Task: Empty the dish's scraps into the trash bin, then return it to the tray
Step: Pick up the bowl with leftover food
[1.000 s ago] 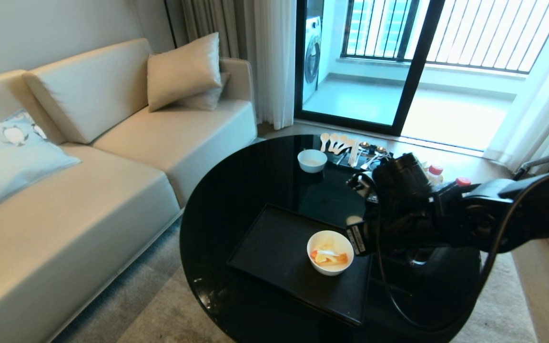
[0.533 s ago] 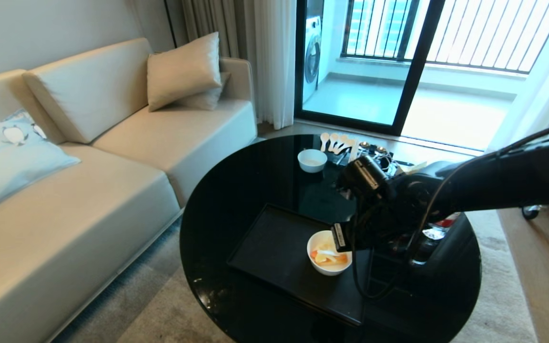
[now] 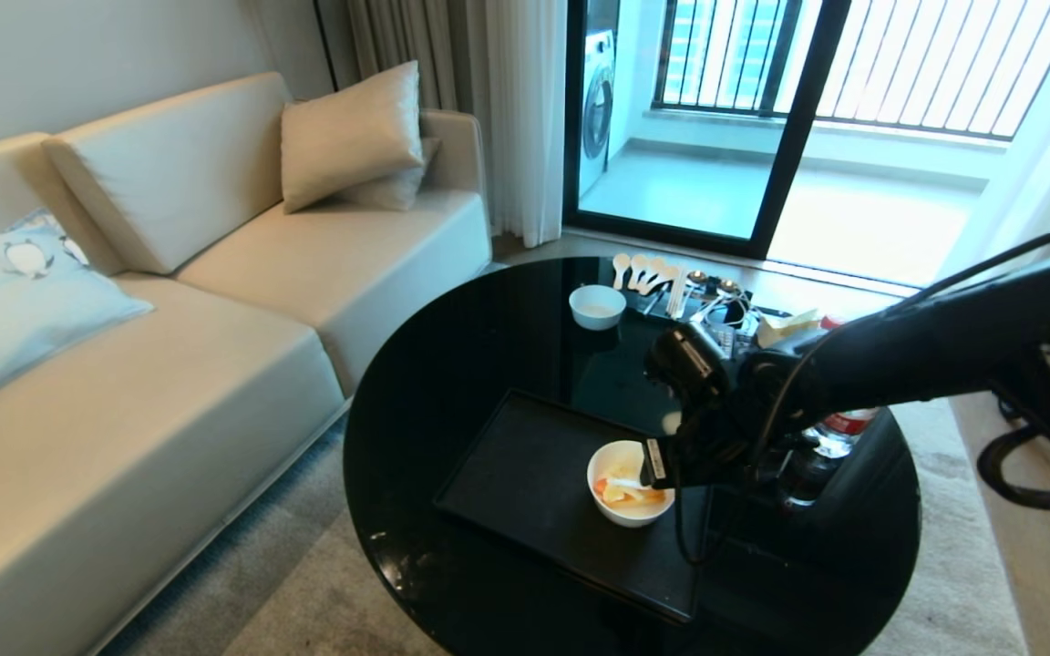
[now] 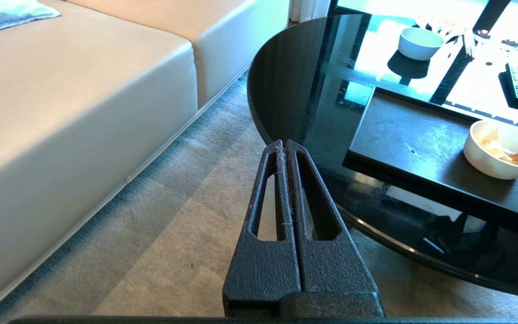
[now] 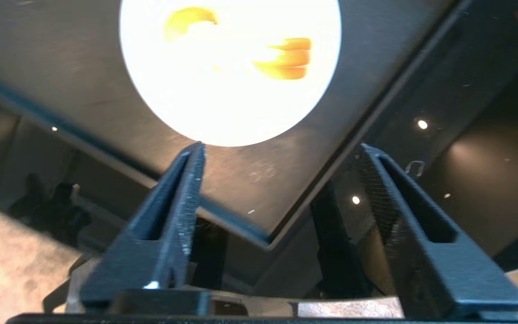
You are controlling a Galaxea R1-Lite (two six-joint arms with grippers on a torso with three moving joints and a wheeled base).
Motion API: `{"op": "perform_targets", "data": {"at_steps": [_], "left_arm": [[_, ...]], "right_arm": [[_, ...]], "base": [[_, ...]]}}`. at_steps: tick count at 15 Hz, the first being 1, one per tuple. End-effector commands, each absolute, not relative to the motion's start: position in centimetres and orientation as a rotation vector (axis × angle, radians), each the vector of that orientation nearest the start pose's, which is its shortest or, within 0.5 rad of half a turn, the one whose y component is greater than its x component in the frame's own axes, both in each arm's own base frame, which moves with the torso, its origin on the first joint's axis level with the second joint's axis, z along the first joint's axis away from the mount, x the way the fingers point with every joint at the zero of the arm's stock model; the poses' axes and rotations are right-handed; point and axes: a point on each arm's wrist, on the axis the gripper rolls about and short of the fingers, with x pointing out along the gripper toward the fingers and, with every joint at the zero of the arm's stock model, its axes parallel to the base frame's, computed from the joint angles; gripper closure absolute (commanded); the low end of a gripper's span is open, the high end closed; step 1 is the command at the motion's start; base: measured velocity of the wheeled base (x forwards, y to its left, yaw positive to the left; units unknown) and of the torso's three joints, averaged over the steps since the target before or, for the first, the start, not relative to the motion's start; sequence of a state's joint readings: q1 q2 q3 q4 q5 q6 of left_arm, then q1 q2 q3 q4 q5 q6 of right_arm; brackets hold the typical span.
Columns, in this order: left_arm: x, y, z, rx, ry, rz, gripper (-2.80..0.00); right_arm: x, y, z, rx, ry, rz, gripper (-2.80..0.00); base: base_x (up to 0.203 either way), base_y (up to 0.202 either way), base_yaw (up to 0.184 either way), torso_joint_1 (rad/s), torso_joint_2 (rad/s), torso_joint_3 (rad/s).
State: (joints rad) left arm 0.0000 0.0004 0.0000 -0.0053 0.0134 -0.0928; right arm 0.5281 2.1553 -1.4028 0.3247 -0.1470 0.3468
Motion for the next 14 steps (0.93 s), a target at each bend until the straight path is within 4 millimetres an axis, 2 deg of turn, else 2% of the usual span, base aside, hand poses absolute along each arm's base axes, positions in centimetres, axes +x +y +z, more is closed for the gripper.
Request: {"op": "perform_targets", "data": {"at_steps": [1,5,9,14], "left_arm": [[-2.3,0.0,7.6,-0.094,-0.007,0.014,0.0],[-2.3,0.0,7.6,-0.094,-0.007,0.014,0.0],[-2.3,0.0,7.6,-0.094,-0.007,0.014,0.0],[-2.3,0.0,7.6,-0.094,-0.007,0.014,0.0]], "right_arm": [[35.2,18.6,7.7,-0.05,1.095,0.107,-2.8],[36.8,18.6,5.6,-0.029,1.066,0.086,-2.8],[38.6,19.0,4.4,-0.022,1.056,0.076,-2.8],[40.4,18.0,2.9,-0.036,1.04,-0.009,-2.8]], "base": [[0.0,0.0,0.0,0.0,0.0,0.0],[0.0,0.0,0.0,0.0,0.0,0.0],[0.0,0.0,0.0,0.0,0.0,0.0],[0.0,0.0,0.0,0.0,0.0,0.0]]}}
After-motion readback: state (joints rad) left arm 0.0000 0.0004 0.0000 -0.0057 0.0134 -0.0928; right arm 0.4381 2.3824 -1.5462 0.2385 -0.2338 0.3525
